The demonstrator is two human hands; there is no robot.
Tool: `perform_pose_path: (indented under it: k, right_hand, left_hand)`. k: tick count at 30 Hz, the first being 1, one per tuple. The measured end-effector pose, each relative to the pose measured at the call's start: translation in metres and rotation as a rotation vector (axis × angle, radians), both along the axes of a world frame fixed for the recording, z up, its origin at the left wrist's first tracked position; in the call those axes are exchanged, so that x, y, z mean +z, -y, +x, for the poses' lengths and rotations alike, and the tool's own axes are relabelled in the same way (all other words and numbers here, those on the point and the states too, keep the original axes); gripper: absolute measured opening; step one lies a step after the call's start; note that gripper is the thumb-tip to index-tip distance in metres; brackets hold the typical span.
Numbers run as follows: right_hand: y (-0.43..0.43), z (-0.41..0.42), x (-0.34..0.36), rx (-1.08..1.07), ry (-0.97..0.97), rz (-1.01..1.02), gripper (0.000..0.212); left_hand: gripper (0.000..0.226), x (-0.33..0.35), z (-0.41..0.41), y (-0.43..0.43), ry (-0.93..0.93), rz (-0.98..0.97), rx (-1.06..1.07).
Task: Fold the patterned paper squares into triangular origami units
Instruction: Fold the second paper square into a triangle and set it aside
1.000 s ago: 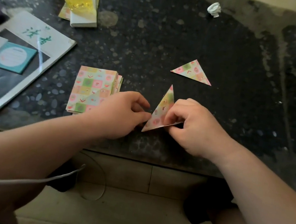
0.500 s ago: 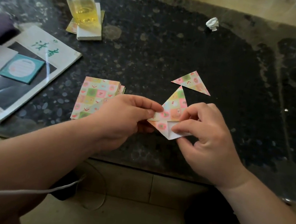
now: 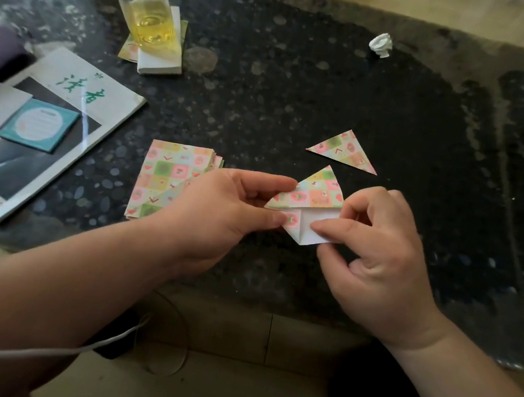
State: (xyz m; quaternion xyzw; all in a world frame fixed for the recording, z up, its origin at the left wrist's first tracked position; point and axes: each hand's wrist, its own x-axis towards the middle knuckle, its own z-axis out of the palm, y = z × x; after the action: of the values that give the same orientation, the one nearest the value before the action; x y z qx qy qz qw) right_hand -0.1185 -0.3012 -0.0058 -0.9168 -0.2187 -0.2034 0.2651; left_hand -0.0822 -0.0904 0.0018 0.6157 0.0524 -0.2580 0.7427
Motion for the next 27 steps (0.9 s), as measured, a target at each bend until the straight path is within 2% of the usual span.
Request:
perform_pose_path:
  k: [4,8,10,17,22,25,27]
  right_hand:
    - [0.001,0.002,-0.002,-0.021,0.015,0.004,0.015]
    - [0.003,0.002,-0.004,-0.016,0.031,0.007,0.013]
    - [0.002,0.002,-0.005,0.004,0.020,-0.008,0.010]
    - [0.003,0.001,-0.014,0.124,-0.049,-0.040,0.006]
    - [0.001,0.001,-0.021,0.194,-0.155,-0.032,0.005]
    - [-0.002,-0.002,-0.025,0.194,-0.263,-0.002,0.013]
    - [-0.004,-0.003,-0.028,0.167,-0.321,0.012,0.016]
  left_hand:
    - [0.033,-0.001,0.000,-0.001,0.064,0.136,0.013]
    - [0.024,-0.004,0.001,-0.005,0.251,0.531,-0.043]
    - [0.023,0.000,0.001,-0.005,0.301,0.636,-0.066]
    - [0.019,0.003,0.006,-0.006,0.086,0.536,-0.037]
    - [0.016,-0.004,0.006,-0.007,0.179,0.716,-0.157]
    - [0.013,-0.012,0.003,-0.004,0.220,0.677,-0.219]
    - [0.018,-0.013,0.003,-0.004,0.231,0.704,-0.283]
